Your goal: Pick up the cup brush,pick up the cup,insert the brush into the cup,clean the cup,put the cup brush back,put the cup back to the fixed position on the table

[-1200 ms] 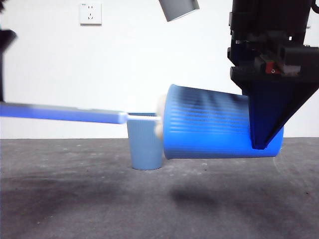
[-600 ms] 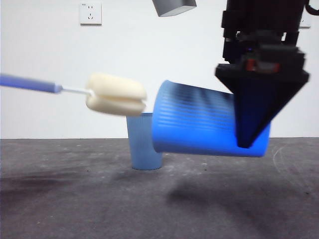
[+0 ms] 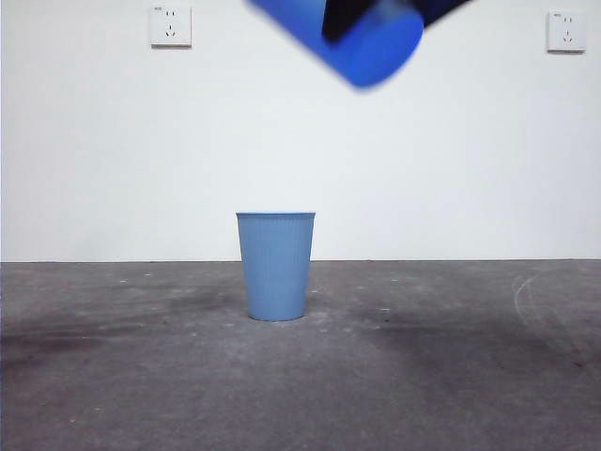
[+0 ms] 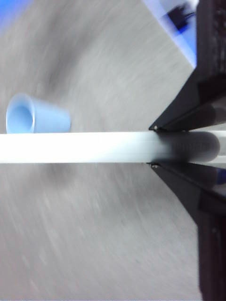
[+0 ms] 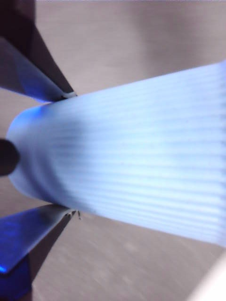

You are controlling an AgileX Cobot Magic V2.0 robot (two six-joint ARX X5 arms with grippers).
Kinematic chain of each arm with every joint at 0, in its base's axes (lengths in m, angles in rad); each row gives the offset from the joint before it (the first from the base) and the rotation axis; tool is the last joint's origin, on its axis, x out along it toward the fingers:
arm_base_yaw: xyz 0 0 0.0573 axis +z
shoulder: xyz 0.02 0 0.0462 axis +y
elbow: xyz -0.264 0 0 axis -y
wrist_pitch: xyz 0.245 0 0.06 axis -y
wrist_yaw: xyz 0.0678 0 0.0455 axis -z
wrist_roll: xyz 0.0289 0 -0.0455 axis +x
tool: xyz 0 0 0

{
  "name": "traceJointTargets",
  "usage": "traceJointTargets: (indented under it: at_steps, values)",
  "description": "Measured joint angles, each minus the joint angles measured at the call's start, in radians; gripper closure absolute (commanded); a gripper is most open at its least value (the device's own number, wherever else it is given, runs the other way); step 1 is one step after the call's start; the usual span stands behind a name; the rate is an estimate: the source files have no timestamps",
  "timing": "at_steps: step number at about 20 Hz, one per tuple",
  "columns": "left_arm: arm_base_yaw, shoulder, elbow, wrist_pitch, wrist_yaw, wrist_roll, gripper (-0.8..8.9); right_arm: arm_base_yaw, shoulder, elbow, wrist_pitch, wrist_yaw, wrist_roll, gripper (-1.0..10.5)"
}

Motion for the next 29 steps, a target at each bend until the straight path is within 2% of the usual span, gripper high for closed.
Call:
traceJointTargets:
  at_steps: [3, 5, 9, 12, 17, 22, 29]
  values:
    - [0.000, 0.028, -0.112, 0.121, -0.039, -0.130, 8.23, 0.000, -0.061, 0.000, 0.048, 0.062, 0.020, 9.6]
    - [0.000, 0.073, -0.221, 0.236, -0.004, -0.201, 8.23, 0.000, -0.095, 0.000, 0.048, 0.096, 0.025, 9.6]
    - [0.026, 0.282, -0.337, 0.452, 0.021, -0.286, 8.23, 0.000, -0.156, 0.000, 0.044, 0.099, 0.026, 9.6]
    - [0.102, 0.448, -0.337, 0.632, 0.051, -0.301, 8.23, 0.000, -0.183, 0.000, -0.015, 0.101, 0.042, 9.6]
    - [0.247, 0.687, -0.336, 0.729, 0.150, -0.299, 8.22, 0.002, -0.227, 0.000, -0.093, 0.133, 0.063, 9.6]
    - [0.262, 0.781, -0.336, 0.855, 0.157, -0.252, 8.22, 0.002, -0.248, 0.000, -0.092, 0.152, 0.074, 9.6]
    - [0.271, 0.906, -0.336, 0.914, 0.130, -0.226, 8.22, 0.002, -0.247, 0.000, -0.095, 0.152, 0.074, 9.6]
